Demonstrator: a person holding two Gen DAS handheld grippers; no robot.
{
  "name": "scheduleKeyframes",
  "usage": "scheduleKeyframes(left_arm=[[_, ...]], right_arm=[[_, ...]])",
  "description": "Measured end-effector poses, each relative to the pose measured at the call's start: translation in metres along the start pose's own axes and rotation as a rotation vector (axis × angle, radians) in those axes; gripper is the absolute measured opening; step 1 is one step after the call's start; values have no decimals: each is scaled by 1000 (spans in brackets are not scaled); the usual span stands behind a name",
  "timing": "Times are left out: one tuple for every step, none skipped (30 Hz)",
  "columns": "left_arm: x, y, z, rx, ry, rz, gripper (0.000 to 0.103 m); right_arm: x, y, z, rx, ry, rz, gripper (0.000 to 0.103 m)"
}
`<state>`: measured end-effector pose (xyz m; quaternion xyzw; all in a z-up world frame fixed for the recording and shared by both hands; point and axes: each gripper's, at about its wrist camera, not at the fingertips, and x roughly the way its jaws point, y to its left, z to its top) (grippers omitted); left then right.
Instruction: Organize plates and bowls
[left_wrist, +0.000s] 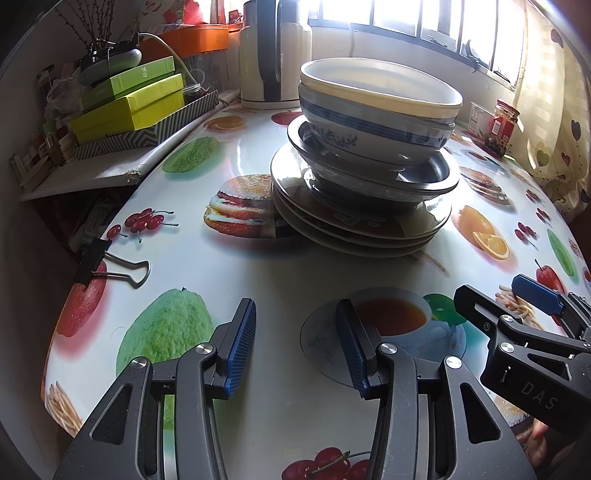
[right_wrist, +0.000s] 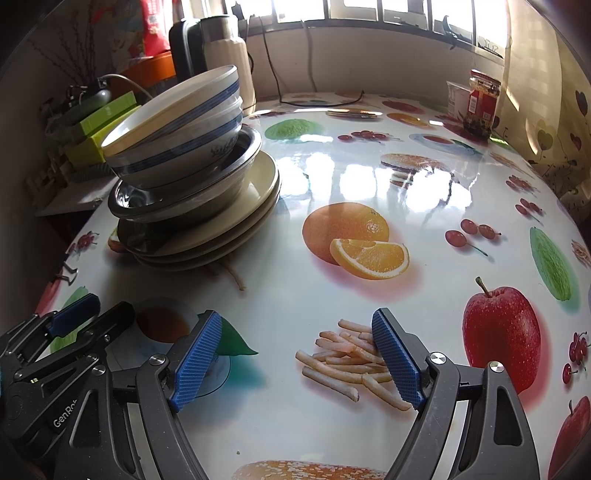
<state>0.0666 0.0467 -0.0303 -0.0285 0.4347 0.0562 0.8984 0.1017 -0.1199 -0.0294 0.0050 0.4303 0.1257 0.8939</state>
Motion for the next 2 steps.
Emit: scheduleKeyframes(left_arm=[[0, 0, 0, 0, 0, 0, 46], [0, 0, 0, 0, 0, 0, 46]], right_arm=[[0, 0, 0, 0, 0, 0, 85], [0, 0, 0, 0, 0, 0, 85]])
